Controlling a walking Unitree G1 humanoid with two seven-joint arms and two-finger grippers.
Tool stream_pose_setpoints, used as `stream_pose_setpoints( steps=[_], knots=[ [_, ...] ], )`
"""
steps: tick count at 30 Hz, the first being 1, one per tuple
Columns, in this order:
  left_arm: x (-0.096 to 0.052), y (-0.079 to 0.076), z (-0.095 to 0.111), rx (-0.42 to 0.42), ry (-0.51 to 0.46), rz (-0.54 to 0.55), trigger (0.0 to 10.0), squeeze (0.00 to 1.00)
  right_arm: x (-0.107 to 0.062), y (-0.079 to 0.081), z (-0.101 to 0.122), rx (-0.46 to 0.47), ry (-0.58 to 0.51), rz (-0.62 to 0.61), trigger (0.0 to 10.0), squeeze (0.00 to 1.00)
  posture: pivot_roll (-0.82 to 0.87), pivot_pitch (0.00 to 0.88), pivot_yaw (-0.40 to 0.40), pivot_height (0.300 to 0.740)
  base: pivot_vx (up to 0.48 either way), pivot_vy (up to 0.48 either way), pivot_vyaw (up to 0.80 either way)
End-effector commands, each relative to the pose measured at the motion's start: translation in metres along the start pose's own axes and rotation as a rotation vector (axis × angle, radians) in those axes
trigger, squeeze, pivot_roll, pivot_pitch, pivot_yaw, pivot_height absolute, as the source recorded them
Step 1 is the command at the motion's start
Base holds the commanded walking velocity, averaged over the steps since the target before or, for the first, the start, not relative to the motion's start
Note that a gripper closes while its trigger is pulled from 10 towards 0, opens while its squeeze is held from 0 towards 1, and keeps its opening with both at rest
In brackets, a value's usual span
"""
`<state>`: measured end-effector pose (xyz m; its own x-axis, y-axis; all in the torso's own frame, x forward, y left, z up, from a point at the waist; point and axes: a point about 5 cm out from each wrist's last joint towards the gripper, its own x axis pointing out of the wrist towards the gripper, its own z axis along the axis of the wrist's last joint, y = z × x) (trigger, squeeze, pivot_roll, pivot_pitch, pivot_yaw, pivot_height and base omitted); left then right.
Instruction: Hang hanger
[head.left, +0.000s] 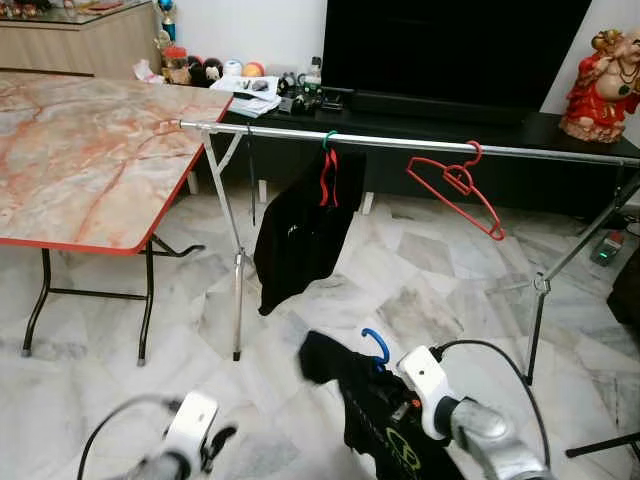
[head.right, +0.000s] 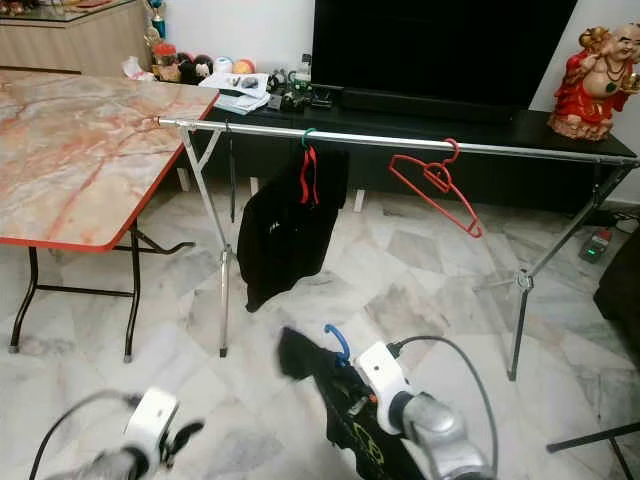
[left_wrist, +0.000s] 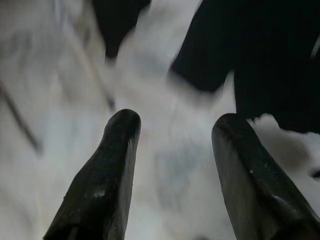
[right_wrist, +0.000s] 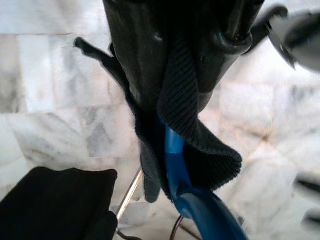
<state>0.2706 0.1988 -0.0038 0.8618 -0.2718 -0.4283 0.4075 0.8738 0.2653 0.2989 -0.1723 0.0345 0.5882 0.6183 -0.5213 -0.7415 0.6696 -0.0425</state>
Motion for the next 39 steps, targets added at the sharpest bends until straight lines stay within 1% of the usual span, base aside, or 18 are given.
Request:
stream_pose_setpoints(
  steps=[1,2,3,4,5,10,11,13,15,18,20,22,25,28,33,34,37,39],
  knots=[
    [0.002,-0.004,0.012,0.093,-0.061,-0.087,10.0,0.0,-0.005,-0.005,0.018,-0.1,-0.04,0.074,10.0,0.0,0.08,0.0,-0.088,0.74,0.0,0.0,0.0],
    [0.004,-0.006,0.018,0.127,-0.09,-0.119,10.0,0.0,-0.009,-0.005,0.021,-0.129,-0.037,0.129,10.0,0.0,0.08,0.0,-0.089,0.74,0.0,0.0,0.0],
    [0.004,-0.009,0.021,0.19,-0.105,-0.147,10.0,0.0,-0.013,-0.005,0.022,-0.162,-0.034,0.173,10.0,0.0,0.08,0.0,-0.091,0.74,0.0,0.0,0.0],
    [0.003,-0.013,0.024,0.284,-0.119,-0.192,10.0,0.0,-0.02,-0.005,0.024,-0.203,-0.025,0.237,10.0,0.0,0.08,0.0,-0.096,0.74,0.0,0.0,0.0],
    [0.003,-0.015,0.025,0.31,-0.127,-0.213,10.0,0.0,-0.024,-0.005,0.025,-0.218,-0.017,0.269,10.0,0.0,0.08,0.0,-0.098,0.74,0.0,0.0,0.0],
    [0.004,-0.023,0.03,0.325,-0.151,-0.284,10.0,0.0,-0.039,-0.007,0.033,-0.293,0.026,0.387,10.0,0.0,0.07,0.0,-0.108,0.74,0.0,0.0,0.0],
    [0.003,-0.025,0.03,0.329,-0.151,-0.298,10.0,0.0,-0.041,-0.006,0.034,-0.296,0.023,0.405,10.0,0.0,0.07,0.0,-0.108,0.74,0.0,0.0,0.0],
    [0.003,-0.03,0.029,0.368,-0.145,-0.316,10.0,0.0,-0.045,-0.002,0.038,-0.293,0.011,0.451,10.0,0.0,0.08,0.0,-0.112,0.74,0.0,0.0,0.0],
    [0.003,-0.032,0.029,0.359,-0.148,-0.311,10.0,0.0,-0.047,0.001,0.039,-0.3,0.013,0.472,10.0,0.0,0.08,0.0,-0.112,0.74,0.0,0.0,0.0],
    [0.004,-0.034,0.028,0.312,-0.15,-0.295,10.0,0.0,-0.05,0.004,0.039,-0.308,0.018,0.487,10.0,0.0,0.07,0.0,-0.111,0.74,0.0,0.0,0.0],
    [0.003,-0.038,0.027,0.29,-0.14,-0.325,10.0,0.0,-0.052,0.004,0.038,-0.305,0.023,0.482,10.0,0.0,0.07,0.0,-0.111,0.74,0.0,0.0,0.0],
    [0.003,-0.041,0.024,0.294,-0.119,-0.356,10.0,0.0,-0.052,0.003,0.037,-0.314,0.03,0.472,10.0,0.0,0.07,0.0,-0.108,0.74,0.0,0.0,0.0],
    [0.001,-0.046,0.016,0.336,-0.067,-0.425,10.0,0.0,-0.055,0.003,0.039,-0.316,0.033,0.481,10.0,0.0,0.07,0.0,-0.109,0.74,0.0,0.0,0.0],
    [0.001,-0.049,0.012,0.335,-0.045,-0.451,10.0,0.0,-0.055,0.003,0.043,-0.316,0.021,0.479,10.0,0.0,0.06,0.0,-0.105,0.74,0.0,0.0,0.0],
    [0.003,-0.049,0.013,0.32,-0.034,-0.442,10.0,0.0,-0.056,0.005,0.047,-0.319,0.005,0.49,10.0,0.0,0.06,0.0,-0.103,0.74,0.0,0.0,0.0],
    [0.004,-0.05,0.012,0.303,-0.023,-0.434,10.0,0.0,-0.056,0.005,0.047,-0.315,-0.003,0.489,10.0,0.0,0.06,0.0,-0.102,0.74,0.0,0.0,0.0],
    [0.005,-0.05,0.008,0.3,0.008,-0.416,10.0,0.0,-0.057,0.007,0.047,-0.312,-0.008,0.504,10.0,0.0,0.05,0.0,-0.101,0.74,0.0,0.0,0.0],
    [0.007,-0.05,0.009,0.252,0.004,-0.386,10.0,0.0,-0.058,0.008,0.049,-0.309,-0.017,0.509,10.0,0.0,0.05,0.0,-0.101,0.74,0.0,0.0,0.0]
  ],
)
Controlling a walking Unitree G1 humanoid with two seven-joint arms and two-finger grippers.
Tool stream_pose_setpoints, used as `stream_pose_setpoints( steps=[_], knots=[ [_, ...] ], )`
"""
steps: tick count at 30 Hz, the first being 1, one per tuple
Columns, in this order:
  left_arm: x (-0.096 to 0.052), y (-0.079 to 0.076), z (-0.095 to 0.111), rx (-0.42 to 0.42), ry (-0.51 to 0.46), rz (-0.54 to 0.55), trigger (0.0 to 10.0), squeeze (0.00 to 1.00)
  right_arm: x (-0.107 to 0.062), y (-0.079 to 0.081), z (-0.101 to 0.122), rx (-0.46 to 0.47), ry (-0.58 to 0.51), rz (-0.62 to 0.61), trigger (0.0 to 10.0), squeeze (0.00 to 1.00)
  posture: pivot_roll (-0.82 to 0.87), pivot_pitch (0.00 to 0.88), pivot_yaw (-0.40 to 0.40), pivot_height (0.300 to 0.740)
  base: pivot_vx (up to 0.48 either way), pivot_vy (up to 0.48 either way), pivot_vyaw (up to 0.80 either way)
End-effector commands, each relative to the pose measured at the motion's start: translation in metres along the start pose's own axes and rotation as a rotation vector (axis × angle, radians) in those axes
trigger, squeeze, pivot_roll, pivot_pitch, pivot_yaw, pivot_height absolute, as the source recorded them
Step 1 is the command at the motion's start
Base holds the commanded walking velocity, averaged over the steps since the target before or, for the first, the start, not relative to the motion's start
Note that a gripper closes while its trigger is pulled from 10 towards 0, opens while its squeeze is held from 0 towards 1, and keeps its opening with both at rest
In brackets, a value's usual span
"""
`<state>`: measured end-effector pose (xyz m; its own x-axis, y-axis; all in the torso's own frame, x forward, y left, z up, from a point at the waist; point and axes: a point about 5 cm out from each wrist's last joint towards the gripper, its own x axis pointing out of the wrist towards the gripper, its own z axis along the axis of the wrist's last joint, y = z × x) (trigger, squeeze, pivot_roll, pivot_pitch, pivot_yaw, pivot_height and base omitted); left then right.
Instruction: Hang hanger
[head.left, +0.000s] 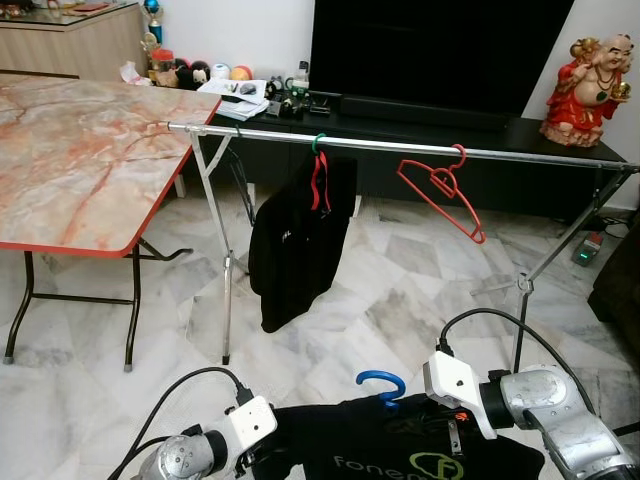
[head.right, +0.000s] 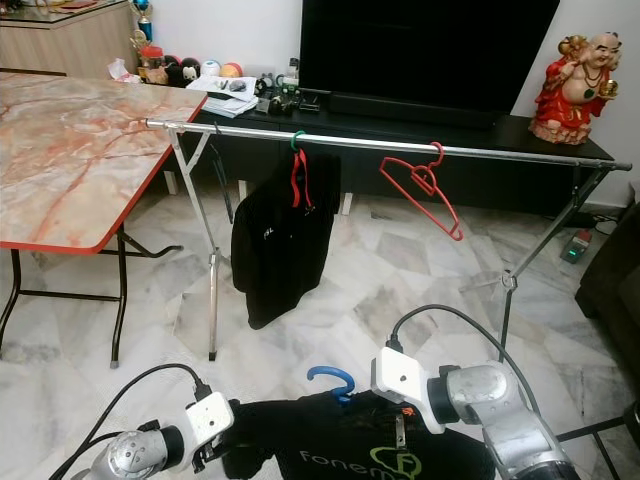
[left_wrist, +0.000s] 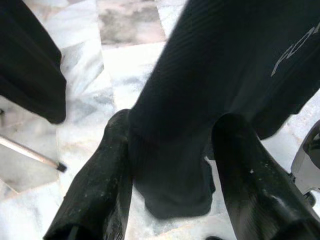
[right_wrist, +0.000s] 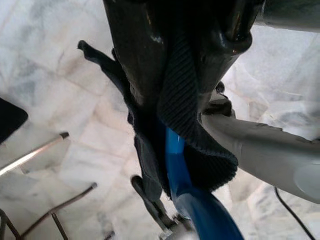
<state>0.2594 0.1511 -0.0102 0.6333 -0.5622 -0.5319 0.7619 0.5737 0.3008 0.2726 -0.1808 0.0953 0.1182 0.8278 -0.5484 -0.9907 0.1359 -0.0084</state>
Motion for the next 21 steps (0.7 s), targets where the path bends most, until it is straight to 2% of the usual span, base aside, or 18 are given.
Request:
stream_pose_setpoints(
  steps=[1,3,6,9,10,11,12,21],
  knots=[
    [0.003,-0.001,0.0,-0.036,0.01,0.014,10.0,0.0,-0.008,-0.003,0.009,-0.025,-0.034,-0.026,10.0,0.0,0.05,0.0,-0.102,0.74,0.0,0.0,0.0],
    [0.003,-0.001,-0.002,-0.067,0.022,0.028,10.0,0.0,-0.008,-0.005,0.01,-0.022,-0.041,-0.038,10.0,0.0,0.05,0.0,-0.102,0.74,0.0,0.0,0.0],
    [0.001,0.0,-0.007,-0.057,0.048,0.035,10.0,0.0,-0.009,-0.005,0.009,-0.019,-0.036,-0.036,10.0,0.0,0.05,0.0,-0.101,0.74,0.0,0.0,0.0],
    [-0.002,0.002,-0.012,-0.088,0.059,0.058,9.8,0.0,-0.01,-0.004,0.009,-0.016,-0.032,-0.035,10.0,0.0,0.05,0.0,-0.104,0.74,0.0,0.0,0.0],
    [-0.004,0.001,-0.016,-0.079,0.075,0.047,1.6,0.0,-0.011,-0.004,0.008,-0.014,-0.028,-0.036,10.0,0.0,0.05,0.0,-0.104,0.74,0.0,0.0,0.0],
    [-0.005,0.0,-0.017,-0.075,0.081,0.043,1.6,0.0,-0.011,-0.005,0.008,-0.013,-0.026,-0.037,10.0,0.0,0.05,0.0,-0.104,0.74,0.0,0.0,0.0],
    [-0.008,0.001,-0.021,-0.072,0.097,0.043,0.0,0.0,-0.011,-0.005,0.008,-0.013,-0.026,-0.04,10.0,0.0,0.05,0.0,-0.106,0.74,0.0,0.0,0.0],
    [-0.01,0.007,-0.022,-0.13,0.088,0.094,0.0,0.0,-0.011,-0.007,0.01,-0.013,-0.031,-0.039,10.0,0.0,0.05,0.0,-0.114,0.74,0.0,0.0,0.0]
  ],
)
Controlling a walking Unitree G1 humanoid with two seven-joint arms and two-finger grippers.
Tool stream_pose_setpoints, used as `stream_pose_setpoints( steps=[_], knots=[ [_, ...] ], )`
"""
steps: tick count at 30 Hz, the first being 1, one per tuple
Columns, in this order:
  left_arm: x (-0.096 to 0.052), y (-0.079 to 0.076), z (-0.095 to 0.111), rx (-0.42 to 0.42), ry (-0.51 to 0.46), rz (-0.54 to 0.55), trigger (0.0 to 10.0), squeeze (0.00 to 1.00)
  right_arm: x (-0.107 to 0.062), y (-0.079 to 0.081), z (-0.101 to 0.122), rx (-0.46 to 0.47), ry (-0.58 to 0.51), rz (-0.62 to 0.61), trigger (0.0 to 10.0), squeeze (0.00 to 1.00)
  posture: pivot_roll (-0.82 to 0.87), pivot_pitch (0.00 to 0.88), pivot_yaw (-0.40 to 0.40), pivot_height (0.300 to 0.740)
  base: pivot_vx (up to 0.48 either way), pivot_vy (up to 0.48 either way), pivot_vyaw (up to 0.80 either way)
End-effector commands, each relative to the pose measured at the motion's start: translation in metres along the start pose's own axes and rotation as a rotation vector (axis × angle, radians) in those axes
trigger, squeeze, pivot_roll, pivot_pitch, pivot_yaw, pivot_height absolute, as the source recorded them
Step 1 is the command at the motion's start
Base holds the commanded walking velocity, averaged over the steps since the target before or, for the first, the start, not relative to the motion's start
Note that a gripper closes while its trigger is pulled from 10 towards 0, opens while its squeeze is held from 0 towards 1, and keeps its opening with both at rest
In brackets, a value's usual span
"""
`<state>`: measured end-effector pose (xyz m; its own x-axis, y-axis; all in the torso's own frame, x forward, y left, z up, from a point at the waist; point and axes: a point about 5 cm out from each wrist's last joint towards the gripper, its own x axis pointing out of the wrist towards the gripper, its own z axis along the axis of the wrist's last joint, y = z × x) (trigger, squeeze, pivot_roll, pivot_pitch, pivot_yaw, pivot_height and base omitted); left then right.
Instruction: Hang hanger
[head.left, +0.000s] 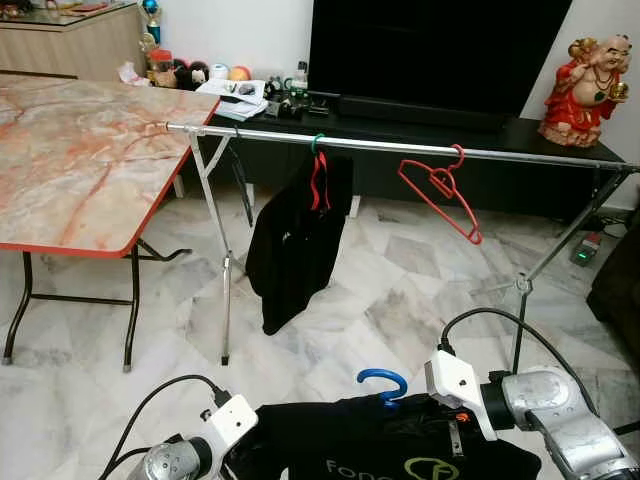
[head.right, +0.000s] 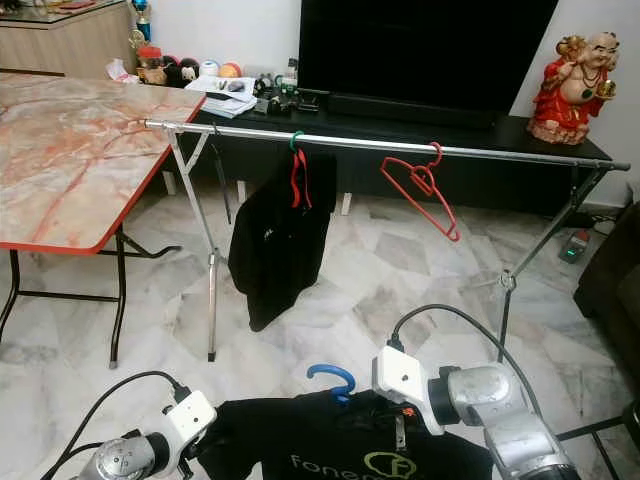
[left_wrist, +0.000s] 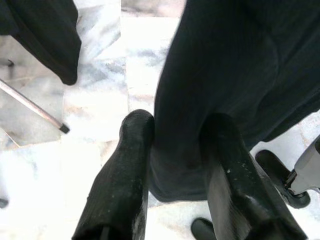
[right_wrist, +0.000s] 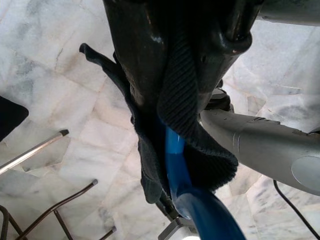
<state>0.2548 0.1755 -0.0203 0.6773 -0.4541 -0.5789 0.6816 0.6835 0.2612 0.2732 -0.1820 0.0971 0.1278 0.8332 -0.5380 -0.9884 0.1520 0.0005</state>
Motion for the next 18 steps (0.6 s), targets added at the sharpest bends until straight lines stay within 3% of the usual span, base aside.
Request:
stream_pose_setpoints(
  steps=[1,18],
  knots=[
    [0.0021,-0.0013,0.0009,-0.019,0.001,0.006,0.0,0.0,-0.0084,-0.0065,0.01,-0.029,-0.021,-0.032,10.0,0.0,0.05,0.0,-0.115,0.74,0.0,0.0,0.0],
    [0.0029,0.0014,0.0022,-0.052,-0.008,0.034,0.0,0.0,-0.0023,-0.0046,0.011,-0.022,-0.036,-0.023,10.0,0.0,0.05,0.0,-0.114,0.74,0.0,0.0,0.0]
  ],
)
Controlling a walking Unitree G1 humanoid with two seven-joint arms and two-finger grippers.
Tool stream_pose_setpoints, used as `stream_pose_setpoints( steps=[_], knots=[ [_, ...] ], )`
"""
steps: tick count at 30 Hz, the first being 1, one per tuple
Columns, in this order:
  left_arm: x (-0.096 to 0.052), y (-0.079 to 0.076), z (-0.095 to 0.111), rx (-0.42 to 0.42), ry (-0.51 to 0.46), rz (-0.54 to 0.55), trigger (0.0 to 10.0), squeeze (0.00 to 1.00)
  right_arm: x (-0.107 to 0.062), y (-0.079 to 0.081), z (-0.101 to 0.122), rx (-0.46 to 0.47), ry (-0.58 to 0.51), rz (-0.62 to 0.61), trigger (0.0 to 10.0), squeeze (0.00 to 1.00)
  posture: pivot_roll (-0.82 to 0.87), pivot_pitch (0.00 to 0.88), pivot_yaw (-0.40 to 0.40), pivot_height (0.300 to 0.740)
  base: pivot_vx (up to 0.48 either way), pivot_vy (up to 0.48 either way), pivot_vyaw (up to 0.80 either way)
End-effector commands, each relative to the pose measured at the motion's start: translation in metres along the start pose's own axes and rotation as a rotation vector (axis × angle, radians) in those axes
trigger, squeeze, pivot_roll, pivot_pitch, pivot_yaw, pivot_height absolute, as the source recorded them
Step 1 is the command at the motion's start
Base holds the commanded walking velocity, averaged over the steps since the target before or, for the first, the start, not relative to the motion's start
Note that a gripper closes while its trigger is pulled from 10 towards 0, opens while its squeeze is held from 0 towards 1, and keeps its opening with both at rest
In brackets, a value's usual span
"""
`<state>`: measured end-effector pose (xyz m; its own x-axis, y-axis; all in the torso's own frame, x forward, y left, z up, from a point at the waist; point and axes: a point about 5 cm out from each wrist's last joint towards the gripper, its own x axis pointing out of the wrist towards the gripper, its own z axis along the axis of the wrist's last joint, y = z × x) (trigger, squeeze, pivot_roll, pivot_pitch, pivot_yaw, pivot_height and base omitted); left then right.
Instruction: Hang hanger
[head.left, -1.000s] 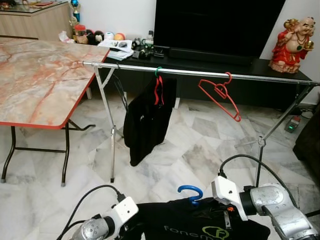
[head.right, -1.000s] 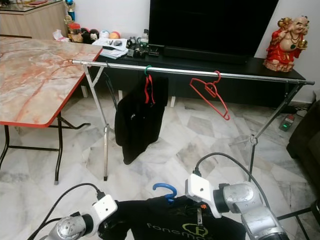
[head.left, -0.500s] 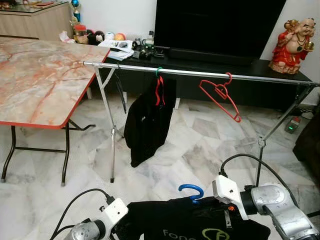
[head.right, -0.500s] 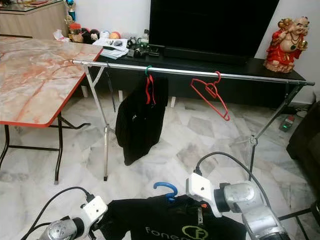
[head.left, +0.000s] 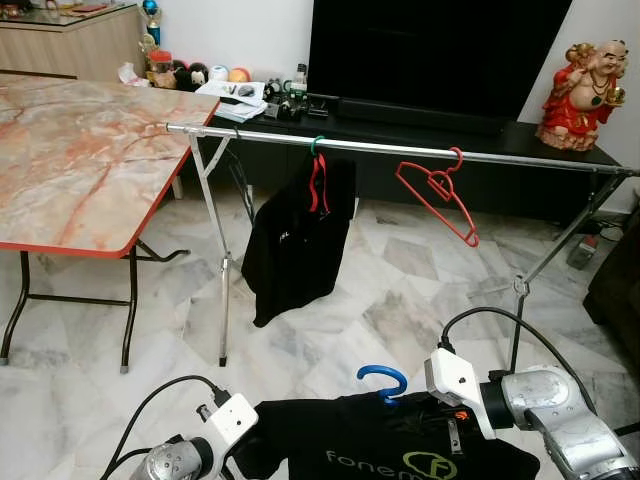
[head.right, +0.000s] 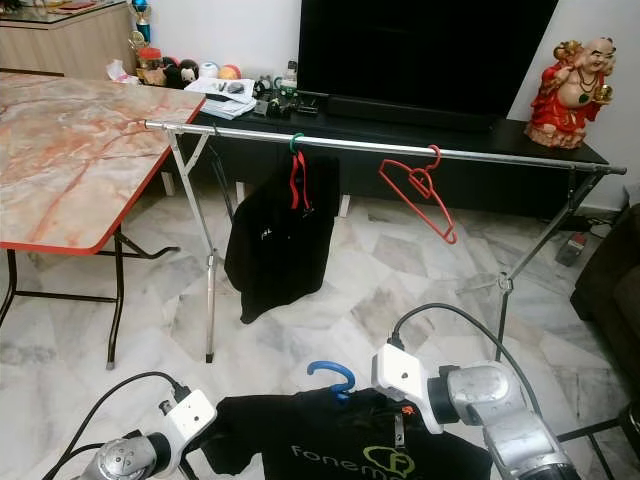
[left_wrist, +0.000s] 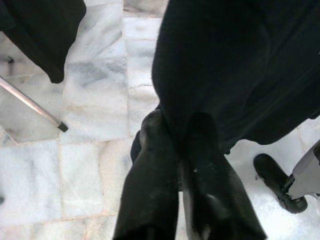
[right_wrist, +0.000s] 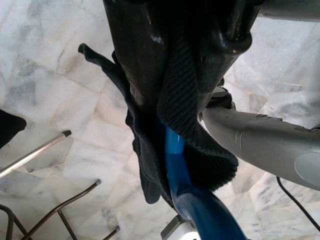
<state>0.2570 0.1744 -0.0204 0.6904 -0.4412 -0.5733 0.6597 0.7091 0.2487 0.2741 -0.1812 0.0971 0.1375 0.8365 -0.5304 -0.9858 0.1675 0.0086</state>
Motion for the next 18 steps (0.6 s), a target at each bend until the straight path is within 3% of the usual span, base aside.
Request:
stream_pose_setpoints(
  steps=[1,10,15,18],
  knots=[
    [0.0,0.003,0.001,-0.043,-0.012,0.037,0.0,0.0,-0.003,-0.003,0.011,-0.035,-0.039,-0.015,10.0,0.0,0.05,0.0,-0.114,0.74,0.0,0.0,0.0],
    [-0.001,0.009,-0.003,-0.082,0.018,0.108,0.0,0.0,-0.001,-0.008,0.008,-0.041,-0.023,-0.082,10.0,0.0,0.06,0.0,-0.114,0.74,0.0,0.0,0.0],
    [-0.007,0.023,-0.017,-0.111,0.154,0.244,0.0,0.0,-0.007,-0.027,0.007,-0.047,0.016,-0.274,10.0,0.0,0.05,0.0,-0.115,0.74,0.0,0.0,0.0],
    [-0.012,0.03,-0.025,-0.115,0.22,0.311,0.0,0.0,-0.009,-0.03,0.003,-0.047,0.045,-0.303,10.0,0.0,0.05,0.0,-0.115,0.74,0.0,0.0,0.0]
  ],
)
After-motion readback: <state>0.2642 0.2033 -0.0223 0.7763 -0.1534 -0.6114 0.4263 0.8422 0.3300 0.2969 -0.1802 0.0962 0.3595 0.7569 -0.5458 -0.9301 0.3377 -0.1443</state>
